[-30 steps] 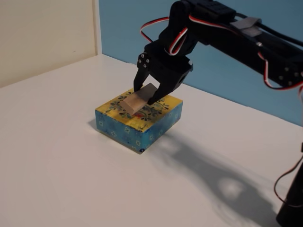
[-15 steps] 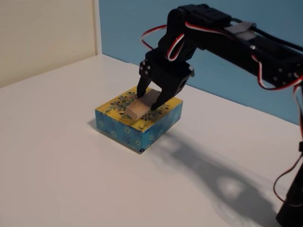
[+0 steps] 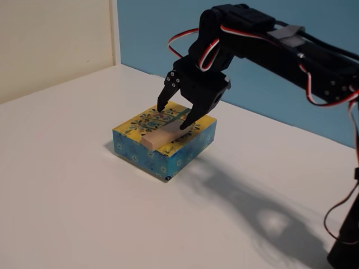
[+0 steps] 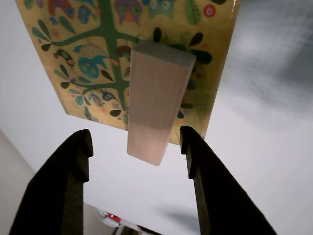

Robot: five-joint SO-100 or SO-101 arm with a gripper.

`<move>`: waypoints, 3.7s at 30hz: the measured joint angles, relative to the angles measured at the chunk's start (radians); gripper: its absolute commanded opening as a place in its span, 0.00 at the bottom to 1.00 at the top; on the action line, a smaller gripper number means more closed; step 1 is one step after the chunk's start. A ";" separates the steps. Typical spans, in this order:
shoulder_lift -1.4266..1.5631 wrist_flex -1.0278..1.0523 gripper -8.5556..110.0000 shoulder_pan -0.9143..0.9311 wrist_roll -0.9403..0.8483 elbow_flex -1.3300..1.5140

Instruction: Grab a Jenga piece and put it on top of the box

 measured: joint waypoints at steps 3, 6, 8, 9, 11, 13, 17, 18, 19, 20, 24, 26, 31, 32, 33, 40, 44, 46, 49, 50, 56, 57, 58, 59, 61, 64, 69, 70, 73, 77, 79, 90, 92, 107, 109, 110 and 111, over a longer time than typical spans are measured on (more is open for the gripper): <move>0.002 0.023 0.23 0.000 -0.005 0.000; 0.023 0.055 0.16 0.000 -0.021 -0.012; 0.049 0.081 0.10 0.002 -0.021 -0.012; 0.060 0.098 0.07 0.005 -0.021 -0.012; 0.083 0.133 0.07 0.014 -0.023 -0.012; 0.106 0.175 0.07 0.026 -0.025 -0.012; 0.152 0.259 0.07 0.040 -0.029 -0.012; 0.169 0.281 0.07 0.043 -0.029 -0.012; 0.184 0.298 0.07 0.044 -0.029 -0.012; 0.201 0.313 0.07 0.048 -0.029 -0.012; 0.279 0.357 0.07 0.049 -0.029 0.006; 0.330 0.368 0.07 0.048 -0.029 0.054; 0.468 0.365 0.07 0.066 -0.012 0.227; 0.500 0.344 0.07 0.067 -0.012 0.276; 0.534 0.319 0.07 0.067 -0.012 0.331; 0.788 0.190 0.07 0.071 -0.009 0.680; 0.923 0.126 0.07 0.061 -0.009 0.853; 0.976 0.101 0.07 0.069 -0.009 0.922; 1.066 0.067 0.07 0.072 -0.009 1.040; 1.098 0.038 0.07 0.072 -0.020 1.075; 1.279 -0.032 0.07 0.075 -0.011 1.289; 1.305 -0.043 0.07 0.066 -0.009 1.319; 1.331 -0.052 0.07 0.054 -0.008 1.351; 1.355 -0.061 0.07 0.049 -0.006 1.379; 1.396 -0.084 0.07 0.055 0.005 1.434; 1.463 -0.112 0.07 0.038 0.014 1.511; 1.557 -0.173 0.07 0.034 0.020 1.626; 1.571 -0.179 0.07 0.025 0.020 1.644; 1.611 -0.196 0.07 0.037 0.020 1.684; 1.680 -0.215 0.07 0.020 0.023 1.746; 1.718 -0.218 0.07 0.026 0.023 1.770; 1.878 -0.212 0.07 0.046 0.015 1.905; 1.907 -0.198 0.07 0.043 0.015 1.914; 2.017 -0.132 0.07 0.040 0.014 1.931; 2.016 -0.132 0.07 0.040 0.011 1.931; 2.016 -0.132 0.07 0.040 0.011 1.931; 2.016 -0.132 0.07 0.040 0.009 1.931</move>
